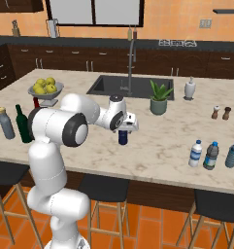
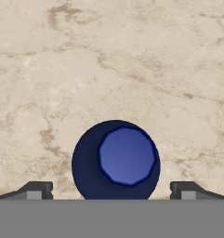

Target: Move the plastic bottles in the middle to the plastics group, and the glass bottles in the middle to the glass group.

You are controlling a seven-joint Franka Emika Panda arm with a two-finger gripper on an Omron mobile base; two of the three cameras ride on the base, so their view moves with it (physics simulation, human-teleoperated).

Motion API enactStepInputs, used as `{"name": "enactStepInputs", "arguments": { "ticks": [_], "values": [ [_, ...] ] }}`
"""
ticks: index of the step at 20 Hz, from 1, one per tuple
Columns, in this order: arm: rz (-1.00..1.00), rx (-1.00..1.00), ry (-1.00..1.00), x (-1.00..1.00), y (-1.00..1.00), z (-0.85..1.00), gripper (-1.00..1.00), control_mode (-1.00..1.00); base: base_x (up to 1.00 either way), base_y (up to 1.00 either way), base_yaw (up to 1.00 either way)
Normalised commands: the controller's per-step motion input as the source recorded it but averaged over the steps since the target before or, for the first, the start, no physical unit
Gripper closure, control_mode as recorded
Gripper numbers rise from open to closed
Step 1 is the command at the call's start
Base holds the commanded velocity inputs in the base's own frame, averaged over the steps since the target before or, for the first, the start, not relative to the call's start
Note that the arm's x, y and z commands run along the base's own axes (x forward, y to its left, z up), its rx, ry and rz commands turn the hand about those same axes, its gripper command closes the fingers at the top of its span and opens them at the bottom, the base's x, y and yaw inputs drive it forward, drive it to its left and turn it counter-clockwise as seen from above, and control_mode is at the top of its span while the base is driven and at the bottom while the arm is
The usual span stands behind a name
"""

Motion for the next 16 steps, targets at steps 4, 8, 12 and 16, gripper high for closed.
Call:
{"name": "enactStepInputs", "arguments": {
  "ticks": [4, 8, 12, 16],
  "values": [
    [0.0, 0.0, -0.01, 0.06, 0.0, -0.04, -1.0, -1.0, 0.0, 0.0, 0.0],
    [0.0, 0.0, -0.03, 0.19, 0.0, 0.0, -1.0, -1.0, 0.0, 0.0, 0.0],
    [0.0, 0.0, -0.02, 0.11, 0.0, 0.0, 1.0, -1.0, 0.0, 0.0, 0.0],
    [0.0, 0.0, 0.0, 0.0, 0.0, 0.0, 1.0, -1.0, 0.0, 0.0, 0.0]
  ]
}}
